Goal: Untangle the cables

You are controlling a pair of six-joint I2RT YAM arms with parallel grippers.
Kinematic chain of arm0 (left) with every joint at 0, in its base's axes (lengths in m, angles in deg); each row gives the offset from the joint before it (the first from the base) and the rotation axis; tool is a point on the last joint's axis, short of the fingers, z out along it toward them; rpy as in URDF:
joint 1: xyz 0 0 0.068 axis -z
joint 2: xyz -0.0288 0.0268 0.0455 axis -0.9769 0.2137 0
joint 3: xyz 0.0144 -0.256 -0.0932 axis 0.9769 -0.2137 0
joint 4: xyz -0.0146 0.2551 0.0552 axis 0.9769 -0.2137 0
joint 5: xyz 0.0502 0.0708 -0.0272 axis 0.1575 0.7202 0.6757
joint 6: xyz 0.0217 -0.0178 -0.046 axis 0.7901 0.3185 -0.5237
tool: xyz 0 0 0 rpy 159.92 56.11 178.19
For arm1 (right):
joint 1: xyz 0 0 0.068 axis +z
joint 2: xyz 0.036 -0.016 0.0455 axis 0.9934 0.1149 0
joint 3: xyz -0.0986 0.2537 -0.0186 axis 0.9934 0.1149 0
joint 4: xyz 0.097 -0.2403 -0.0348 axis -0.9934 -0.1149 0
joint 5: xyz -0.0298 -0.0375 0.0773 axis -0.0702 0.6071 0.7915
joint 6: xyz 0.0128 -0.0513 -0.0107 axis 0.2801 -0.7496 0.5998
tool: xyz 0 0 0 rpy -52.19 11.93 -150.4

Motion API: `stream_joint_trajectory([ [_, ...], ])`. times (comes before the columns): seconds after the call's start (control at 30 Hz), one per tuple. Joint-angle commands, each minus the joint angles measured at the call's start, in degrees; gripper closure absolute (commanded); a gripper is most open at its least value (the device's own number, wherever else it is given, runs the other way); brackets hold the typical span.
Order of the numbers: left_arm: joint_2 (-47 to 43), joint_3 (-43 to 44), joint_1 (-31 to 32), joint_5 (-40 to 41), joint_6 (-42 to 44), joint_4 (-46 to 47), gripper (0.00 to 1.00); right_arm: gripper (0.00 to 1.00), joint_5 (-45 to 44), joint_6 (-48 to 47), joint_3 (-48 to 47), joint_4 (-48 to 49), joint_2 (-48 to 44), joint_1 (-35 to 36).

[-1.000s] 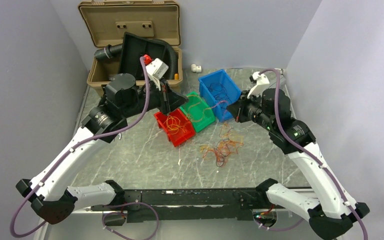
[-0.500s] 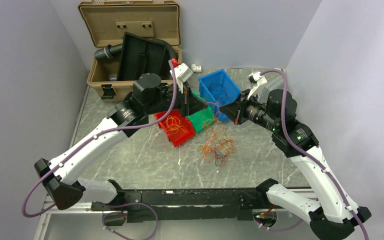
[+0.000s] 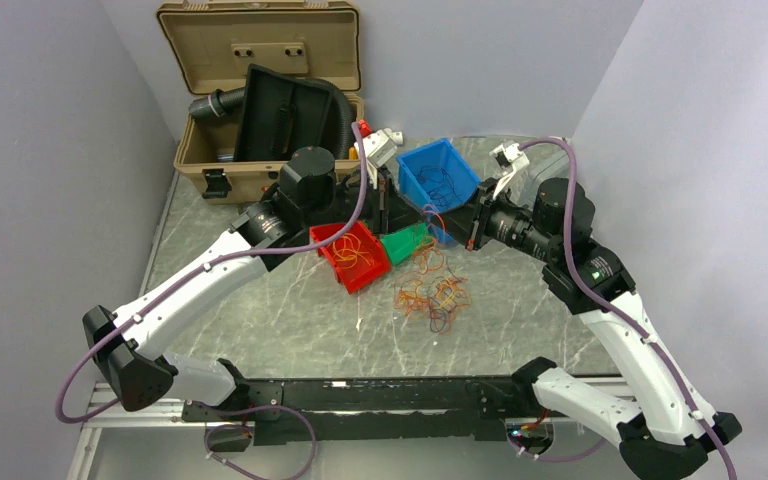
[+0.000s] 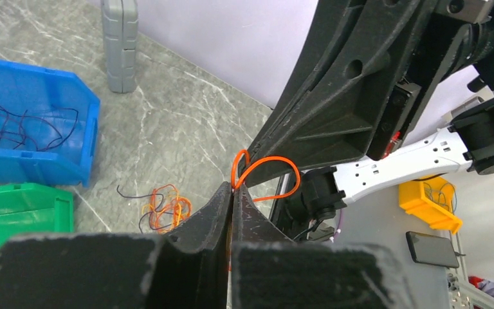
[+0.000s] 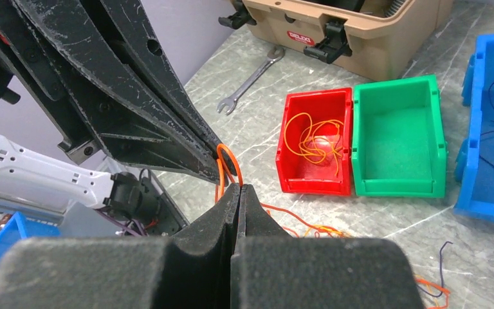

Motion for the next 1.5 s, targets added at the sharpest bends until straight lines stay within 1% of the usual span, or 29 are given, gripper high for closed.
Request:
stream_joint_trajectory([
  [0.0,0.02,-0.07,0.51,-3.14,-0.25,4.01,0.92,1.00,1.55,1.30,0.02,3.98,-0.34,0.05],
  [0.2,1.08,0.29,0.74,-3.88,-0.15,3.49,0.85,1.00,2.30,2.04,0.17,4.99,-0.35,0.02],
  [0.47,2.22,0.29,0.94,-4.88,-0.25,4.08,0.81,1.00,4.16,3.35,0.15,6.49,-0.36,0.06],
  [0.53,2.35,0.29,0.96,-5.29,-0.58,4.75,0.78,1.00,4.52,3.70,0.25,6.95,-0.16,0.02],
  [0.6,2.61,0.36,1.03,-5.57,-0.80,5.14,0.77,1.00,4.85,4.06,0.39,7.40,-0.17,0.03],
  [0.63,2.77,0.56,1.10,-5.47,-0.81,5.08,0.78,1.00,5.08,4.30,0.47,7.59,-0.19,0.08],
  [0.67,2.99,0.69,1.13,-5.35,-0.67,4.87,0.81,1.00,5.34,4.50,0.56,7.89,-0.19,0.06],
  [0.77,2.75,0.45,1.16,-4.22,-0.44,5.13,0.97,1.00,5.68,4.99,0.83,8.17,-0.45,0.04],
  [0.8,2.55,0.08,1.15,-3.97,-0.64,5.68,1.00,1.00,5.67,5.08,0.99,8.09,-0.60,0.03],
  [0.87,2.20,-0.54,1.16,-3.58,-1.12,6.56,1.00,1.00,4.74,5.13,1.43,7.66,-1.00,0.02],
  [0.97,1.03,-1.19,1.07,-2.18,-0.80,6.46,1.00,0.50,-1.26,4.20,3.35,5.79,-2.85,0.04],
  [1.0,0.58,-1.35,1.05,-1.68,-0.47,6.09,1.00,0.37,-3.36,3.68,5.06,5.38,-4.03,0.04],
  [1.03,0.15,-1.38,1.09,-1.29,-0.08,5.64,1.00,0.31,-5.36,3.19,6.56,5.12,-5.22,-0.08],
  [1.1,-0.41,-0.94,1.05,-0.69,0.84,4.01,1.00,0.25,-8.54,2.26,9.72,4.68,-7.70,-0.21],
  [1.23,-0.98,-0.09,0.96,-1.07,1.88,1.94,1.00,0.19,-13.20,0.71,16.84,3.67,-11.94,-0.23],
  [1.37,-1.37,-0.15,1.00,-1.45,1.86,2.04,1.00,0.13,-12.82,0.85,24.82,6.35,-15.25,-0.21],
  [1.43,-1.30,-0.03,0.95,-1.59,1.72,2.14,1.00,0.08,-12.48,2.02,28.68,8.90,-17.40,-0.29],
  [1.47,-1.17,0.08,0.98,-1.65,1.66,2.08,1.00,0.07,-12.38,2.57,30.62,10.51,-18.59,-0.26],
])
